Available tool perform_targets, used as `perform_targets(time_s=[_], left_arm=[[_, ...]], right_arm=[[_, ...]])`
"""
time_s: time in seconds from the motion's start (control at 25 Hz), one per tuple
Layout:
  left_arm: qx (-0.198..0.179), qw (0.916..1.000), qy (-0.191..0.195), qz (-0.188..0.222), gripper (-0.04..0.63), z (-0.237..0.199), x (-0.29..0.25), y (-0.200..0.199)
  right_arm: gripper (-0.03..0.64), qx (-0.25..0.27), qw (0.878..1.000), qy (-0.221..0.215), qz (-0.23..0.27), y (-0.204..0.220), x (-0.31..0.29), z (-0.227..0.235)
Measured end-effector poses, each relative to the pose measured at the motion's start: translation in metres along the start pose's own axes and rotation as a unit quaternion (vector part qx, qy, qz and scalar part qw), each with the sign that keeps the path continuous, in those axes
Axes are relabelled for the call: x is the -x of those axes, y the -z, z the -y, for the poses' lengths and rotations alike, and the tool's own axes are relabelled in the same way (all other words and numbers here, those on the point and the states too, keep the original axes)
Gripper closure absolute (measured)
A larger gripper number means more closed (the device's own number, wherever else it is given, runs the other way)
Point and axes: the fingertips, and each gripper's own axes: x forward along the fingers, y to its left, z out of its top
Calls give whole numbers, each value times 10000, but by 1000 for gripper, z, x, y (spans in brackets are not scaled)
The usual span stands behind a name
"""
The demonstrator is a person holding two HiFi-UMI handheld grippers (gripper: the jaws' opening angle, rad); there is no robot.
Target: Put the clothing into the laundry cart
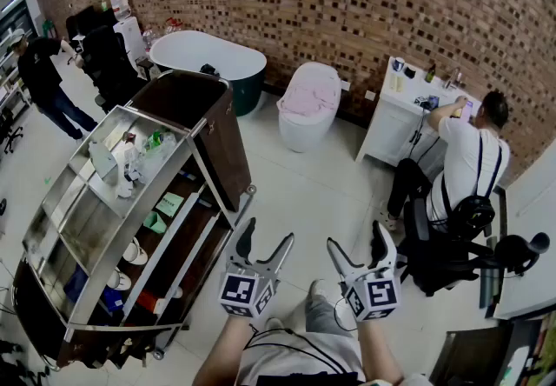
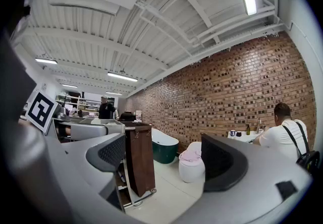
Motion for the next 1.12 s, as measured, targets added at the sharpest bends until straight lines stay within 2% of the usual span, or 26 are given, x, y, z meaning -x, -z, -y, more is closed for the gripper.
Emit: perform_targets(time_s=[0.2,0.4,0.52,0.72,0.88,1.12], left_arm=[[-117,9999,-87,63,235,7,-60,-13],[-251,9993,-94,266,235,16,-138,-34],[-279,9990,-42,355,235,22,-184,-44],[-312,9989,28,354,235,42,-252,-43],[-411,9988,-29,259,235,47,-282,-32],[-391,9991,-164,-19,235,33,-311,-22]], right_arm=[[129,-117,9998,-9,140,-10,-37,63],[132,-234,9980,152,566,-33,-79,148],[133,-199,9975,168,652,-44,-100,184],[135,-253,9972,170,679,-34,-119,239],[137,-372,9976,94,581,-15,-132,265],[137,-585,9975,-148,372,1,-171,274]])
